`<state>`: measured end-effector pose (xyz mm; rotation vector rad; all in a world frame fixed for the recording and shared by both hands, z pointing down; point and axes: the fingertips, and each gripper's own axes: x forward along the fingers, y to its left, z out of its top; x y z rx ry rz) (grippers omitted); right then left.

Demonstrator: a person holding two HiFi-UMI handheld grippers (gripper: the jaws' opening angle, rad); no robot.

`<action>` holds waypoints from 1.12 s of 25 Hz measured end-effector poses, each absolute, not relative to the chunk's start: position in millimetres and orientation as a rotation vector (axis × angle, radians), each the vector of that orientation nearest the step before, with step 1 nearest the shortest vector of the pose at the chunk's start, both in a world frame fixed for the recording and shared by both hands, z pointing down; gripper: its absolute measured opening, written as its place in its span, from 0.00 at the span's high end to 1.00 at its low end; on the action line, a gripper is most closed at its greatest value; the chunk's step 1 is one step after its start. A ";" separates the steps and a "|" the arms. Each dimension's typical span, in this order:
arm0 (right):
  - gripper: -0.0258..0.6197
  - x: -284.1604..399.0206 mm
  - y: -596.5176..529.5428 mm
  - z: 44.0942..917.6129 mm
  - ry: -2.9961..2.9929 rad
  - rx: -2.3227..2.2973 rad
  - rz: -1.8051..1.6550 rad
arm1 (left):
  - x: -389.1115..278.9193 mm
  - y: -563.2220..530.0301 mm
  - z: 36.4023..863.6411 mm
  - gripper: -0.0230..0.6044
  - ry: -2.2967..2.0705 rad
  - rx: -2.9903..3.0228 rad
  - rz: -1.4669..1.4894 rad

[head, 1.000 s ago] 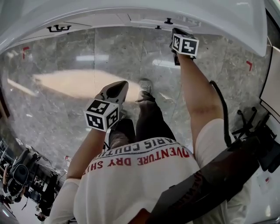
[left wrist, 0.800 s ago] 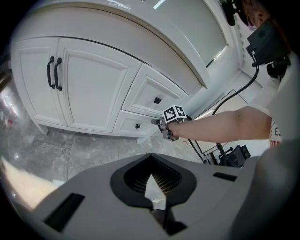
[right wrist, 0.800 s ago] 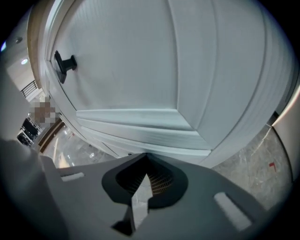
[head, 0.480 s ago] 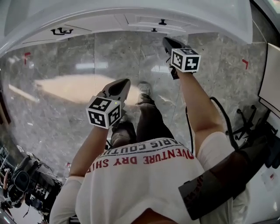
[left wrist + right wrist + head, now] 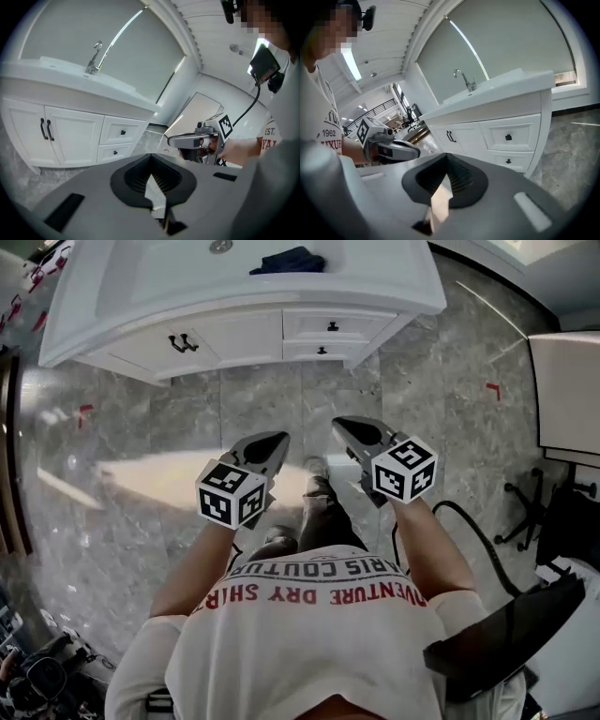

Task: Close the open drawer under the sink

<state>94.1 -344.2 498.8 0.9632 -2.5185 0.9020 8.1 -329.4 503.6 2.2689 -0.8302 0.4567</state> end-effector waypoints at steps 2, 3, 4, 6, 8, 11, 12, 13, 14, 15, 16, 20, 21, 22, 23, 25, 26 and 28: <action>0.96 81.6 -311.7 458.8 -2.550 1.010 0.857 | -6.8 -301.6 468.5 0.96 -0.809 2.346 0.458; 0.96 75.4 -292.8 440.5 -2.560 1.032 0.840 | -14.8 -283.7 451.8 0.96 -0.797 2.372 0.458; 0.96 68.8 -272.5 423.4 -2.568 1.051 0.827 | -22.6 -264.2 435.7 0.96 -0.785 2.393 0.457; 0.96 54.5 -228.7 393.2 -2.582 1.073 0.809 | -36.8 -223.0 405.6 0.96 -0.760 2.427 0.460; 0.96 39.8 -185.6 366.6 -2.591 1.078 0.786 | -48.5 -185.1 376.8 0.96 -0.741 2.453 0.457; 0.96 21.7 -135.2 327.7 -2.605 1.079 0.736 | -59.1 -141.8 333.3 0.96 -0.728 2.493 0.420; 0.96 17.0 -121.0 316.0 -2.612 1.079 0.717 | -60.9 -129.6 320.0 0.96 -0.724 2.512 0.411; 0.96 12.7 -106.6 305.7 -2.618 1.076 0.698 | -62.4 -117.2 307.9 0.96 -0.722 2.534 0.406; 0.96 8.4 -91.5 296.9 -2.624 1.069 0.681 | -64.1 -104.1 297.0 0.96 -0.722 2.554 0.402; 0.96 4.4 -75.8 289.3 -2.629 1.062 0.667 | -66.4 -90.3 287.2 0.96 -0.724 2.570 0.398; 0.96 1.0 -59.9 282.6 -2.634 1.055 0.656 | -68.9 -76.0 278.1 0.96 -0.730 2.582 0.390; 0.96 -1.7 5.1 263.0 -2.670 1.037 0.636 | -69.6 -10.4 255.0 0.96 -0.739 2.609 0.358; 0.96 -1.2 25.2 260.4 -2.683 1.034 0.635 | -67.1 11.1 254.5 0.96 -0.733 2.619 0.364; 0.96 -0.2 48.2 258.7 -2.695 1.029 0.630 | -63.9 34.9 255.7 0.96 -0.724 2.627 0.373; 0.96 1.7 73.5 257.9 -2.706 1.024 0.618 | -59.7 60.4 257.6 0.96 -0.714 2.633 0.380; 0.96 9.5 130.1 260.3 -2.715 1.023 0.596 | -49.5 115.4 263.4 0.96 -0.693 2.628 0.380; 0.96 15.2 160.2 264.0 -2.715 1.031 0.602 | -43.9 145.0 267.6 0.96 -0.681 2.621 0.375; 0.96 25.2 221.4 272.5 -2.709 1.048 0.641 | -35.4 206.6 276.7 0.96 -0.659 2.608 0.373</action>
